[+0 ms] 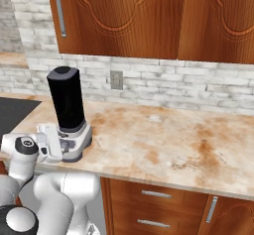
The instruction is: Open the blender lid, put the banana in the blender, close the lid, and start the blender.
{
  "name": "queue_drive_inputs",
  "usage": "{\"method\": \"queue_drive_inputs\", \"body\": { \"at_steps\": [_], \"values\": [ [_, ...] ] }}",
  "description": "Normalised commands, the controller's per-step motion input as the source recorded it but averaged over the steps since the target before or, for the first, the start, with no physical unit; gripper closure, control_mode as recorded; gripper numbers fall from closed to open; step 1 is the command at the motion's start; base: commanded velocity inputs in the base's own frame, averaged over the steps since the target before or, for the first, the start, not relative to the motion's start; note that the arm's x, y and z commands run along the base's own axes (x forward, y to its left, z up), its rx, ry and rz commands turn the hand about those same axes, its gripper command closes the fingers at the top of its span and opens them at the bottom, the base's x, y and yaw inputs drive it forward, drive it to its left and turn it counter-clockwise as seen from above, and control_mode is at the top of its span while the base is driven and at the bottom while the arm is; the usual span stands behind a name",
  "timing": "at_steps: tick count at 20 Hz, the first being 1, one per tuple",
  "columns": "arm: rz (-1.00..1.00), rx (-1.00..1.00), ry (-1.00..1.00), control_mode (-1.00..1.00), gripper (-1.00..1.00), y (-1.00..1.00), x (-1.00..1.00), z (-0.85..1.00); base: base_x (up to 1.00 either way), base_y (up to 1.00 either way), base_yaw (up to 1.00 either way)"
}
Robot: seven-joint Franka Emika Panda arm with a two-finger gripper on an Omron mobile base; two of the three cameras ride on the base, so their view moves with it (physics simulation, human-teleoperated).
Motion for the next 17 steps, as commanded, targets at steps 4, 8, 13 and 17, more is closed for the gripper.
{"method": "queue_drive_inputs", "body": {
  "at_steps": [4, 8, 13, 17],
  "values": [
    [0.18, 0.06, -0.22, -1.00, -1.00, -0.01, -0.39, 0.12, 0.00, 0.00, 0.00],
    [0.03, 0.00, -0.19, -1.00, -1.00, -0.01, -0.61, 0.68, 0.00, 0.00, 0.00],
    [0.00, 0.00, -0.15, -1.00, -1.00, -0.01, -0.57, 0.78, 0.00, 0.00, 0.00],
    [0.00, 0.00, -0.09, -1.00, -1.00, 0.00, -0.47, 0.40, 0.00, 0.00, 0.00]
  ]
}}
